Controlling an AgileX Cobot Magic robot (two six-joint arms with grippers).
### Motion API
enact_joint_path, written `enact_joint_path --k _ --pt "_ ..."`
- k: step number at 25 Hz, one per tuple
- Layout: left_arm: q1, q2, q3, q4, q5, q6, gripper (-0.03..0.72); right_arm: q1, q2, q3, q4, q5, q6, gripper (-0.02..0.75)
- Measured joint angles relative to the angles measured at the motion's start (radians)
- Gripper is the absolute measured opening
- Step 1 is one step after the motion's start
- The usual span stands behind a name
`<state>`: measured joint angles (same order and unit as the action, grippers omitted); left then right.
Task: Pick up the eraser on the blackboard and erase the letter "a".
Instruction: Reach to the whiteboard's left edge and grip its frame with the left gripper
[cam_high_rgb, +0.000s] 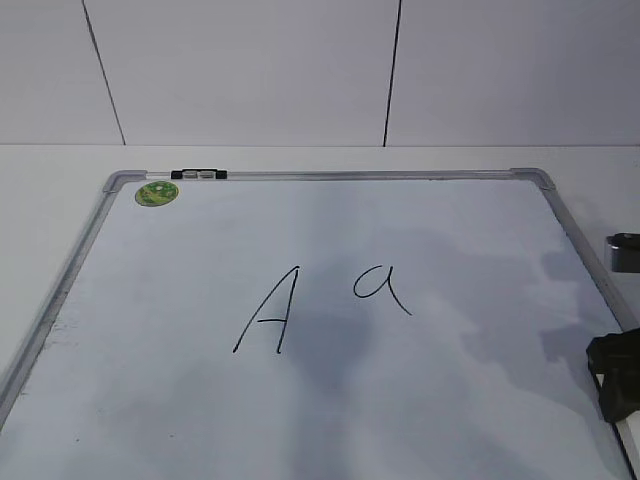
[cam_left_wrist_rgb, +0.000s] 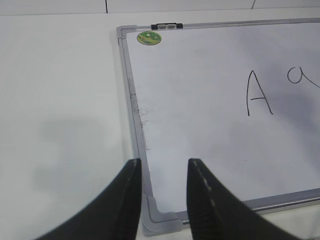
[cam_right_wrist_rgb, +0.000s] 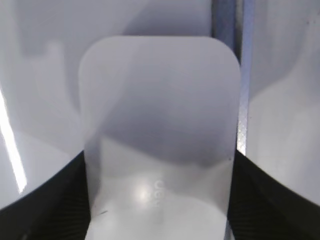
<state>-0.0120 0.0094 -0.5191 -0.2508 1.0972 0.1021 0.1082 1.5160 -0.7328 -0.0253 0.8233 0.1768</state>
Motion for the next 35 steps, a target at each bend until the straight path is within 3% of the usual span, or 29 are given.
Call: enact_joint_path --k 11,16,35 --pt "0.0 0.0 0.0 0.0 0.0 0.0 0.235 0.0 0.0 0.0 -0.002 0.0 0.0 0.556" --pt "0.0 0.0 0.0 0.058 0.0 0.0 0.235 0.0 0.002 -0.004 0.007 0.012 0.001 0.556" --pt "0.0 0.0 0.0 0.034 0.0 0.0 0.235 0.0 0.004 -0.264 0.017 0.336 0.002 0.556"
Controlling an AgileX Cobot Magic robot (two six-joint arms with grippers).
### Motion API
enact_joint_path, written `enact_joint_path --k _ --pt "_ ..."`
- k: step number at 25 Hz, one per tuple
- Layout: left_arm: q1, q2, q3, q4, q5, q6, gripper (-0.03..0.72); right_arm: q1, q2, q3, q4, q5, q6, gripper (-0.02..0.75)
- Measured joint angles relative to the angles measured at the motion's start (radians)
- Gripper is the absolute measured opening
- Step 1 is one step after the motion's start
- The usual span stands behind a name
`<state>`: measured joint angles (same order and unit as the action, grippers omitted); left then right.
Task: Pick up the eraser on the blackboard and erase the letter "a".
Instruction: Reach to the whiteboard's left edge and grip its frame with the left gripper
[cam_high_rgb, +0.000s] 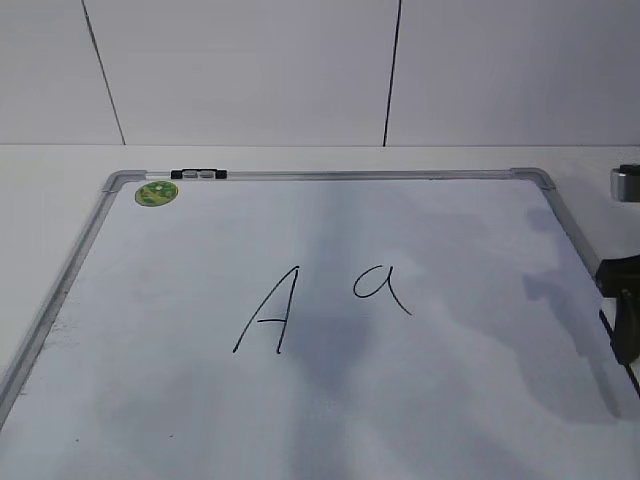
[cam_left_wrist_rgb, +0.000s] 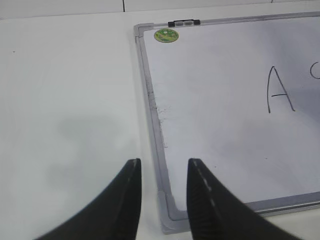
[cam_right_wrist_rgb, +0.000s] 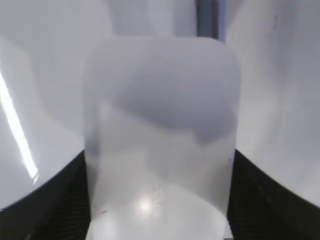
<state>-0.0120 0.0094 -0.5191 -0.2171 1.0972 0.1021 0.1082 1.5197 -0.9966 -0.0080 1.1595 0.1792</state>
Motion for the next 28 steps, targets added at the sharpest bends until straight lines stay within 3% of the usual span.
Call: enact_joint_path --k 15,28 --pt "0.0 0.046 0.0 -0.193 -0.22 0.0 0.235 0.0 0.002 -0.12 0.065 0.05 0.001 0.556" --pt "0.0 0.064 0.0 -0.255 -0.309 0.0 0.236 0.006 0.002 -0.122 0.113 0.056 -0.006 0.556"
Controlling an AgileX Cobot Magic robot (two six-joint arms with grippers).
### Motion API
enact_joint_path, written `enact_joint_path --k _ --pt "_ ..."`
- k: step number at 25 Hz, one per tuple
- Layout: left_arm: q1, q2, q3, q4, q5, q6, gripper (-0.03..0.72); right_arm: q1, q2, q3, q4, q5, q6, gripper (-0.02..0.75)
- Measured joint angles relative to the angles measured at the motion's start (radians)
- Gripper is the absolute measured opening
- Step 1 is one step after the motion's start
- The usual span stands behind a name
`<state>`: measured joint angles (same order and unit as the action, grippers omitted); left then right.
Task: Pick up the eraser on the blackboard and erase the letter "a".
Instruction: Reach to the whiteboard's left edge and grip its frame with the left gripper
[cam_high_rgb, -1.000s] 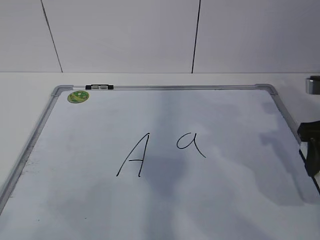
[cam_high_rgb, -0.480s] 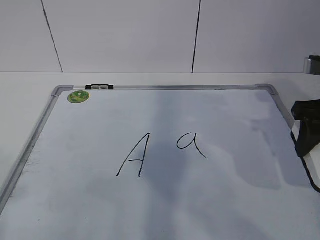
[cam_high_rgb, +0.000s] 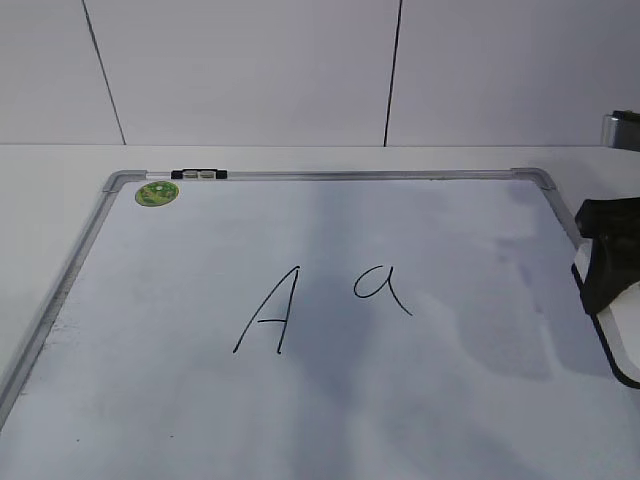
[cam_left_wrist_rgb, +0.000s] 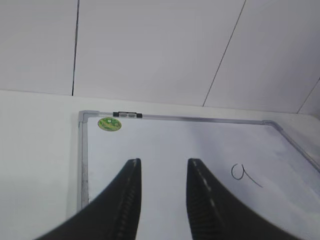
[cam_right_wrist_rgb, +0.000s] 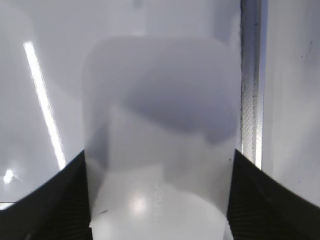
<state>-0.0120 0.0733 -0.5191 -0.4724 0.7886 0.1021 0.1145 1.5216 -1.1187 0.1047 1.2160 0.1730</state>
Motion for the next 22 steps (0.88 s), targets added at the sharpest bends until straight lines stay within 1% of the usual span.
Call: enact_joint_path --k 3,5,11,15,18,22 --pt "0.0 0.079 0.0 -0.002 0.068 0.0 0.24 0.0 0.0 0.0 0.0 0.0 -0.011 0.556" --pt "0.0 0.176 0.0 0.004 0.11 0.0 0.245 0.0 0.0 0.0 0.0 0.0 -0.011 0.556" --pt "-0.002 0.5 -0.022 0.032 0.11 0.0 0.255 0.0 0.0 0.0 0.011 0.0 -0.014 0.556" --pt "-0.002 0.738 -0.096 0.038 0.072 0.0 0.255 0.0 0.0 0.0 0.033 0.0 -0.021 0.556" --pt "-0.002 0.912 -0.179 0.043 0.047 0.0 0.255 0.0 0.0 0.0 0.035 0.0 -0.029 0.556" --pt "-0.002 1.128 -0.3 0.08 0.037 0.0 0.255 0.0 0.002 0.0 0.045 0.0 -0.038 0.556"
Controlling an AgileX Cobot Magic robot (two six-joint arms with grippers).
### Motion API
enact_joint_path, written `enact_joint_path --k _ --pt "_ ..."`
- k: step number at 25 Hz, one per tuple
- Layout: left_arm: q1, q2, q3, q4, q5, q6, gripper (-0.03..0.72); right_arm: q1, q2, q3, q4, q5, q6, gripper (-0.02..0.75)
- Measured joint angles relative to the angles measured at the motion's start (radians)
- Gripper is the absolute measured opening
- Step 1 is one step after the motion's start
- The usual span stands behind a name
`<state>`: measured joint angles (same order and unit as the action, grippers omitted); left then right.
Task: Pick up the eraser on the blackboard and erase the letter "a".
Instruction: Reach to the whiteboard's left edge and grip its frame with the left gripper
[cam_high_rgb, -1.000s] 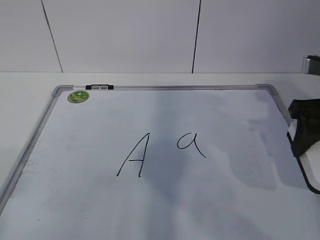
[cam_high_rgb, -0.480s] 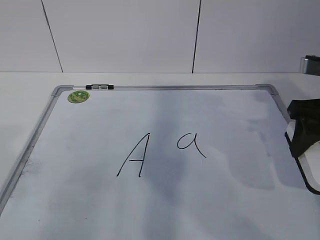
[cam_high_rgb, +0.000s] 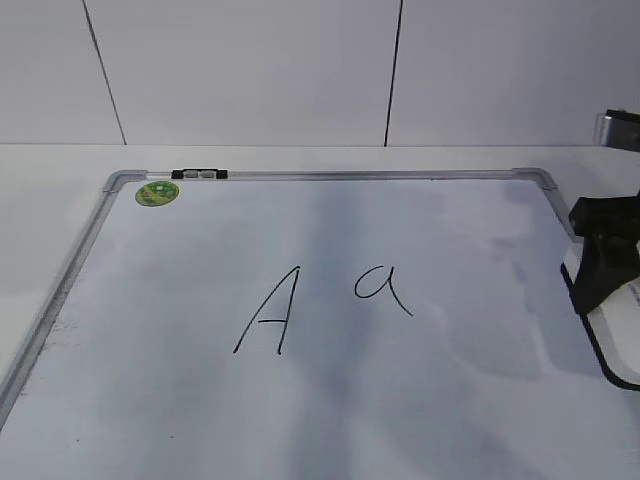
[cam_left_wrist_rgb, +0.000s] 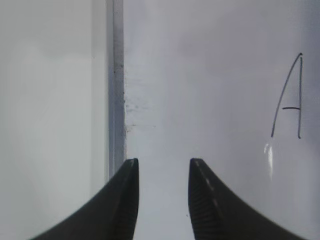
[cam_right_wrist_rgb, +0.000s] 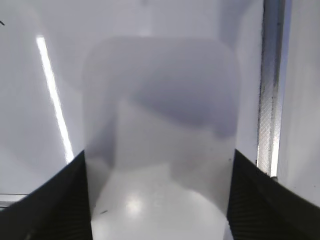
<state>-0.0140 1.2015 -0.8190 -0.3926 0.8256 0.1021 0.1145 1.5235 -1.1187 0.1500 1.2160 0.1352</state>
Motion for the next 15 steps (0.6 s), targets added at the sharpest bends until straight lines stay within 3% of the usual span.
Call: enact_joint_path --k 9,15 --pt "0.0 0.354 -0.234 0.117 0.012 0.0 0.256 0.0 0.0 0.0 0.004 0.0 -0.012 0.556" --pt "0.0 0.513 -0.271 0.124 0.014 0.0 0.256 0.0 0.0 0.0 0.006 0.0 -0.017 0.556"
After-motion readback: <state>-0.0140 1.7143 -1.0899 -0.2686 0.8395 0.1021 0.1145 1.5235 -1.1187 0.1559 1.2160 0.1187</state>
